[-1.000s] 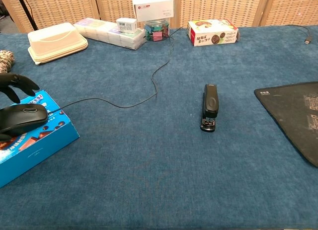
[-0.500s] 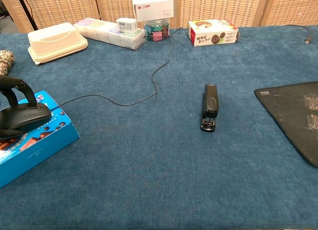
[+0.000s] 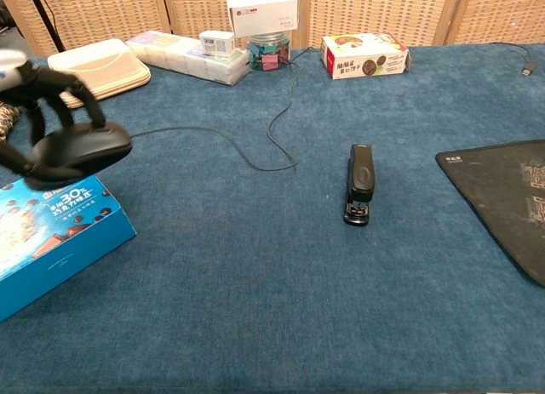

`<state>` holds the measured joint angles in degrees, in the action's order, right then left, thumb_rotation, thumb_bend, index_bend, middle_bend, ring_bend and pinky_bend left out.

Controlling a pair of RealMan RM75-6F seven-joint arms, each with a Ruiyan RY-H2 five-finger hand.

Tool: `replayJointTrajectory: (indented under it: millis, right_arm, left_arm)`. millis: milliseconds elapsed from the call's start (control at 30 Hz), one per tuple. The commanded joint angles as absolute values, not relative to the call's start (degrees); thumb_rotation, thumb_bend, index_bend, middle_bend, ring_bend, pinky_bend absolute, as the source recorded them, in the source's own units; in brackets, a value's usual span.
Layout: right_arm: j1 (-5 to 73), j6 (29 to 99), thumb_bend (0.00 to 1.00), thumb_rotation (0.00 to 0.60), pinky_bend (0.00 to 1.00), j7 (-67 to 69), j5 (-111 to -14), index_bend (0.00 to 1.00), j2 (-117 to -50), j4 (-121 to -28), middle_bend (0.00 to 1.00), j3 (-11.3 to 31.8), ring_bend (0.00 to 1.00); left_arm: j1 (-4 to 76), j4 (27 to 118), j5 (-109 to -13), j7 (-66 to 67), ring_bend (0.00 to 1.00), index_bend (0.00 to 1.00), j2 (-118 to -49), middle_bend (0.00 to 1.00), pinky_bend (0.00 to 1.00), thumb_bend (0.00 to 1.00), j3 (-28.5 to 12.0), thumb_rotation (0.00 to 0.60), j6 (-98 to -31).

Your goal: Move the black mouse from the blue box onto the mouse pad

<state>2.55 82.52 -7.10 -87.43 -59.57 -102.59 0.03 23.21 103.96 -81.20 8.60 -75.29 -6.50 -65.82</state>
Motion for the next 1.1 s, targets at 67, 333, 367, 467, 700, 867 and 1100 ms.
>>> replayJointTrajectory:
  millis: [67,333,367,467,700,867,1100]
  right_arm:
    - [2.6,82.4,0.00,0.600,0.00,-7.2,-87.3,0.00,-59.6,-102.6,0.00,0.0,0.00]
    - [2.7,82.2,0.00,0.600,0.00,-6.8,-86.6,0.00,-59.4,-102.6,0.00,0.4,0.00]
    - [2.7,82.1,0.00,0.600,0.00,-6.7,-86.5,0.00,-59.3,-102.5,0.00,0.4,0.00]
    - [2.9,81.9,0.00,0.600,0.00,-6.6,-86.2,0.00,-59.3,-102.4,0.00,0.5,0.00]
    - [3.2,81.3,0.00,0.600,0.00,-6.5,-86.0,0.00,-59.3,-102.3,0.00,0.6,0.00]
    - [3.2,81.3,0.00,0.600,0.00,-6.3,-86.0,0.00,-59.2,-102.3,0.00,0.6,0.00]
    - [3.3,81.2,0.00,0.600,0.00,-6.2,-85.7,0.00,-59.1,-102.2,0.00,0.7,0.00]
  left_arm:
    - [27.1,106.1,-78.2,13.2,0.46,0.47,-76.8,0.44,0.60,0.26,-10.0,0.600,-63.2]
    - [34.6,101.8,-72.9,22.5,0.46,0.46,-86.2,0.44,0.60,0.25,-12.7,0.600,-58.8]
    - [35.1,101.5,-72.4,23.5,0.46,0.46,-87.1,0.44,0.60,0.25,-12.6,0.600,-58.6]
    - [36.6,100.6,-70.2,26.5,0.46,0.46,-90.2,0.44,0.60,0.25,-12.5,0.600,-58.1]
    - [39.5,98.1,-63.9,32.8,0.46,0.46,-97.2,0.44,0.60,0.24,-12.3,0.600,-58.0]
    - [41.1,95.2,-60.3,34.3,0.46,0.45,-101.8,0.44,0.60,0.24,-12.0,0.600,-57.9]
    - [42.6,91.7,-53.3,36.1,0.46,0.45,-109.1,0.44,0.60,0.23,-13.1,0.600,-59.3]
